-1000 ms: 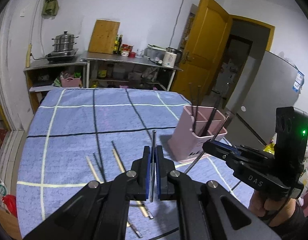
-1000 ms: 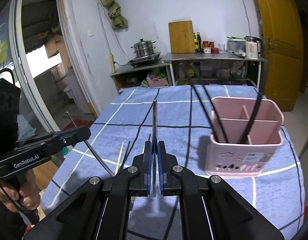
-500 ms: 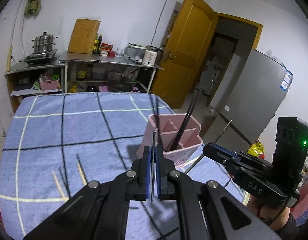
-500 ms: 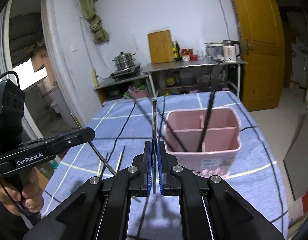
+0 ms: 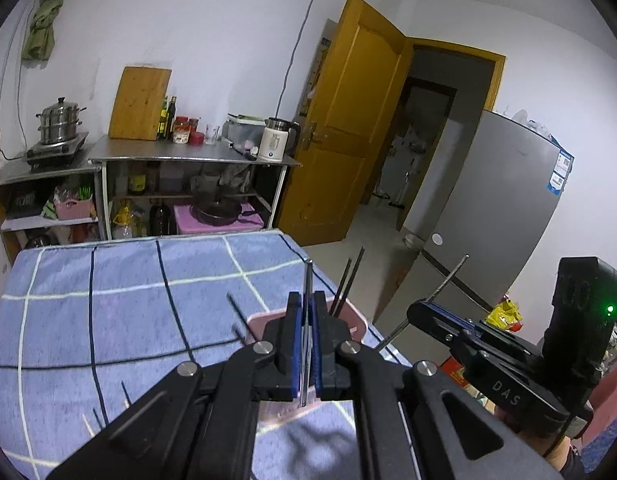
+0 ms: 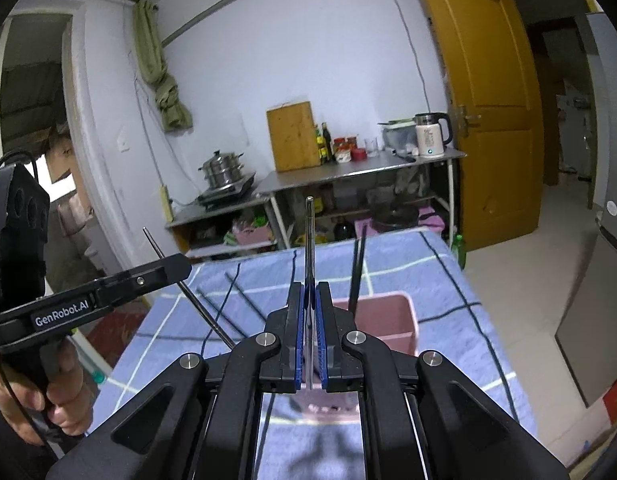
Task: Organize utensils
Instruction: 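Lower both chopsticks into the basket and open both tools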
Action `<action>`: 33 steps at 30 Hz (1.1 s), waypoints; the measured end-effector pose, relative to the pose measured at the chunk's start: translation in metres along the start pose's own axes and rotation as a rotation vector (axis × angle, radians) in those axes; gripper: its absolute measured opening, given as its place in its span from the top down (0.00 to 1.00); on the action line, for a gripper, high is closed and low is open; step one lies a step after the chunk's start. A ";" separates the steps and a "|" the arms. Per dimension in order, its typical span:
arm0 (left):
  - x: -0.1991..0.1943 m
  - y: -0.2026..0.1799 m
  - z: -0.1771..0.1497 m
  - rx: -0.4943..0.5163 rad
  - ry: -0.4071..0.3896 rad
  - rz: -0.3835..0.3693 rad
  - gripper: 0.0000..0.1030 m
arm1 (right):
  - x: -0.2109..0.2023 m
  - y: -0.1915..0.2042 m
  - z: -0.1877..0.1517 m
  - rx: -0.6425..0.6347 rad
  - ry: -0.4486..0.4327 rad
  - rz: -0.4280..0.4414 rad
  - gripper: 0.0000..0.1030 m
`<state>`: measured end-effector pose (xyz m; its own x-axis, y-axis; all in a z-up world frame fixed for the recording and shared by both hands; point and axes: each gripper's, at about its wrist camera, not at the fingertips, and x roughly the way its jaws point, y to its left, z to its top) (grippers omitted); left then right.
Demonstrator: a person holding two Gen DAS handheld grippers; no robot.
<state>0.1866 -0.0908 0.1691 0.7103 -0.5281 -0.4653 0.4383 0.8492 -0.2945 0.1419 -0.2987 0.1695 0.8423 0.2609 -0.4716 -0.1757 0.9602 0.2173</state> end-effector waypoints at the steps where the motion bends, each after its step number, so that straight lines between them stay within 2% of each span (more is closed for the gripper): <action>1: 0.004 0.000 0.003 0.000 -0.001 0.001 0.95 | 0.002 -0.001 0.002 -0.001 -0.004 -0.003 0.95; 6: 0.026 0.004 0.006 0.001 0.014 0.020 0.95 | 0.021 -0.004 0.001 -0.012 0.010 -0.014 0.95; 17: 0.068 0.015 -0.020 -0.007 0.098 0.046 0.95 | 0.067 -0.025 -0.029 0.008 0.106 -0.039 0.95; 23: 0.076 0.016 -0.027 0.007 0.118 0.063 0.95 | 0.079 -0.025 -0.040 -0.002 0.144 -0.036 0.95; 30: 0.071 0.016 -0.029 0.010 0.106 0.066 0.94 | 0.079 -0.031 -0.043 0.019 0.153 -0.053 0.94; 33: 0.066 0.016 -0.027 0.009 0.093 0.064 0.89 | 0.075 -0.028 -0.041 0.013 0.145 -0.060 0.92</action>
<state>0.2257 -0.1123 0.1111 0.6831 -0.4708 -0.5584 0.3989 0.8809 -0.2547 0.1891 -0.3020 0.0930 0.7685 0.2157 -0.6024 -0.1200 0.9733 0.1955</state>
